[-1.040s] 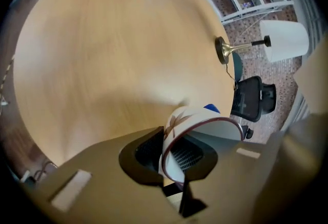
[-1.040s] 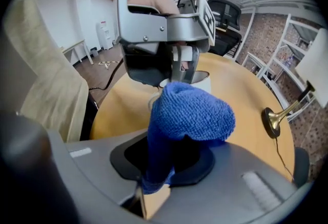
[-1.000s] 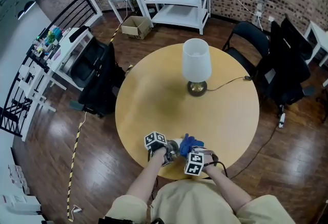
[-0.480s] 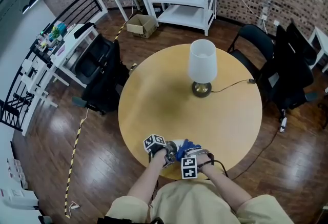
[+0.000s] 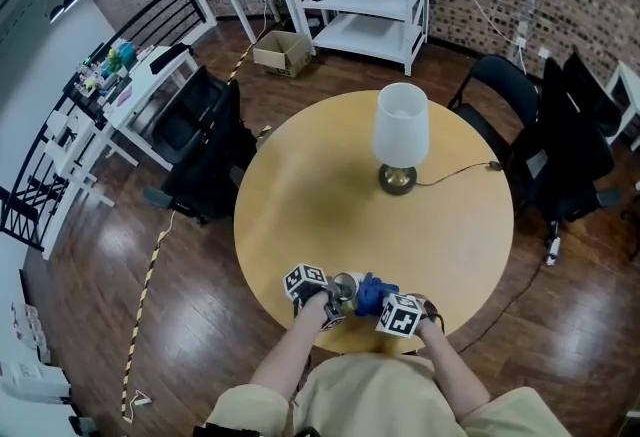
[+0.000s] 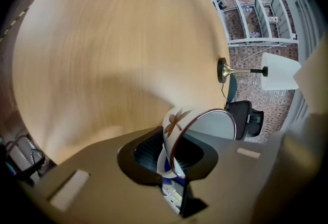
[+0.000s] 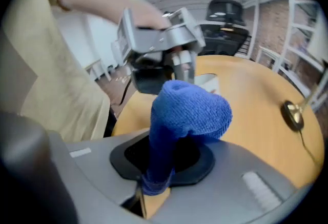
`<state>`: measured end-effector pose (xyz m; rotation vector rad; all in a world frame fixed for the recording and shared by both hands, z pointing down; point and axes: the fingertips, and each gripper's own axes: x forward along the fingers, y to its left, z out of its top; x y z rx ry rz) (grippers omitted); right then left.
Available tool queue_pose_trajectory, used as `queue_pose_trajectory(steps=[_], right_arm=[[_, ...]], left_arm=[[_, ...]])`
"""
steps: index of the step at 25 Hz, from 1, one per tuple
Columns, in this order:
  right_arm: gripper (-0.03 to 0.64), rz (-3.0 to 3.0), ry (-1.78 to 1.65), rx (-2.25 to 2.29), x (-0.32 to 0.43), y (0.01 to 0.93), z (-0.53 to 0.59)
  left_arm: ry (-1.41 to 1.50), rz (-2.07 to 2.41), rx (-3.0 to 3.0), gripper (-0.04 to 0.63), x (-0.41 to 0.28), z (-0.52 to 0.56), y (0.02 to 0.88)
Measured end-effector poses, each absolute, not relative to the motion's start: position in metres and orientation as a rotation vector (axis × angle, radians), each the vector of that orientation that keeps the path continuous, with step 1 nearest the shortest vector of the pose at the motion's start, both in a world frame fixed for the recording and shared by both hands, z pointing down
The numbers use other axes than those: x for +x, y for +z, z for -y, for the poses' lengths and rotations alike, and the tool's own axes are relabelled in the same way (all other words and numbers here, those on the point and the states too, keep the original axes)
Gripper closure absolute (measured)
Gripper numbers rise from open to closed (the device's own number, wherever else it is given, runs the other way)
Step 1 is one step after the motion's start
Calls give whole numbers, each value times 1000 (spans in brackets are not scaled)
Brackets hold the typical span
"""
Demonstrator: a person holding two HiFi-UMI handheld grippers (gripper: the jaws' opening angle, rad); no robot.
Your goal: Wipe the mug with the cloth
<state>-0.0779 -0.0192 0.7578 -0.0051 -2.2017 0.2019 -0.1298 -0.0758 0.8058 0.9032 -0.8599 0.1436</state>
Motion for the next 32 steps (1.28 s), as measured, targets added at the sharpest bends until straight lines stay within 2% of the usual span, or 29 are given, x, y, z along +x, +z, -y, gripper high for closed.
queue_pose_trajectory(steps=[5,16,18,19,21,22,28,32], right_arm=[[535,2309,468,276,-40,742,45],[535,2339,544,454,-7,734,62],[535,2341,549,465,-4,733,62],[535,2341,550,470,-2,733,62],[535,2344,552,479,0,732,62],[535,2346,551,484,2,732,62],[535,2357,557,532,16,729,66],[535,2358,562,557,23,728,66]], left_arm=[[109,885,861,560,-119,75,805],[208,953,874,468,-92,88,790],[261,955,896,468,-87,88,791],[277,949,911,457,-85,89,790],[277,920,945,369,-80,90,788],[274,908,965,347,-79,90,787],[386,923,1178,282,-100,83,768],[626,986,1487,262,-121,101,750]])
